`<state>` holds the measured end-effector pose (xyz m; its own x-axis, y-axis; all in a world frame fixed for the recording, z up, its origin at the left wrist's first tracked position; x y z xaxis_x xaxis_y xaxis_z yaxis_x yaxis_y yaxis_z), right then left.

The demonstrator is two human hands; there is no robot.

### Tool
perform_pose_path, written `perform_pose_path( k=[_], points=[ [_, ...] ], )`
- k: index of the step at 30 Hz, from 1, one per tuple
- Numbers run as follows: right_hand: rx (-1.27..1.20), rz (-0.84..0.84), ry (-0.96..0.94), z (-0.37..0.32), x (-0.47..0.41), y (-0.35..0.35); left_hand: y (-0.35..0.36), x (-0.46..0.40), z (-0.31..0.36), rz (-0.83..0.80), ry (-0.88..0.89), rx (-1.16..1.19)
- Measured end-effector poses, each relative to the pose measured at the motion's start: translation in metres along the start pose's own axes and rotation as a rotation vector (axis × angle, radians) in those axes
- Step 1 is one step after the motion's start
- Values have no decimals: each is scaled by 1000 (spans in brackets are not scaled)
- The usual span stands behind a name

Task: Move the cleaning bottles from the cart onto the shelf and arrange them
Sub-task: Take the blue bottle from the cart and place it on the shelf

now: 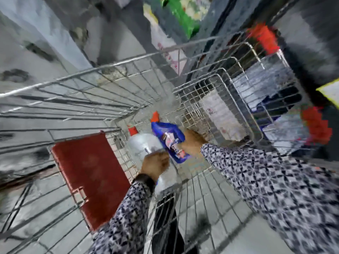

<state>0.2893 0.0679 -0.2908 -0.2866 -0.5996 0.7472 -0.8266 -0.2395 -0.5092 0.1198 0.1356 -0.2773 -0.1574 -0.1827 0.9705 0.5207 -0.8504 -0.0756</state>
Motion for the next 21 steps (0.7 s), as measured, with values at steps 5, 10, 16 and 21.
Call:
perform_pose_path(
  k=[5, 10, 16, 21],
  points=[
    [-50, 9, 32, 2, -11, 10, 20, -16, -3, -81, -79, 279],
    [-62, 45, 24, -3, 7, -11, 22, -5, -6, -123, -84, 478],
    [-346, 171, -146, -13, 88, -62, 28, 99, 29, -160, 103, 330],
    [-613, 425, -327, -24, 253, -130, 55, 243, 63, -244, 448, 251]
  ],
)
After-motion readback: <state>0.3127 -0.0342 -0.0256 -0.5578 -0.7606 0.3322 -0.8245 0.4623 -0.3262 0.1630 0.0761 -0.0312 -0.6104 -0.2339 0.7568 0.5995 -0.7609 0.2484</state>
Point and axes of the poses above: each hand's wrist, its own x-axis away from the middle knuckle, its own y-axis out of the palm, z = x × y, the point moved 3 cm from there along -x, towards the middle knuckle, and after that the axes turned 12 degrees about -y, right-handed, at the moved point
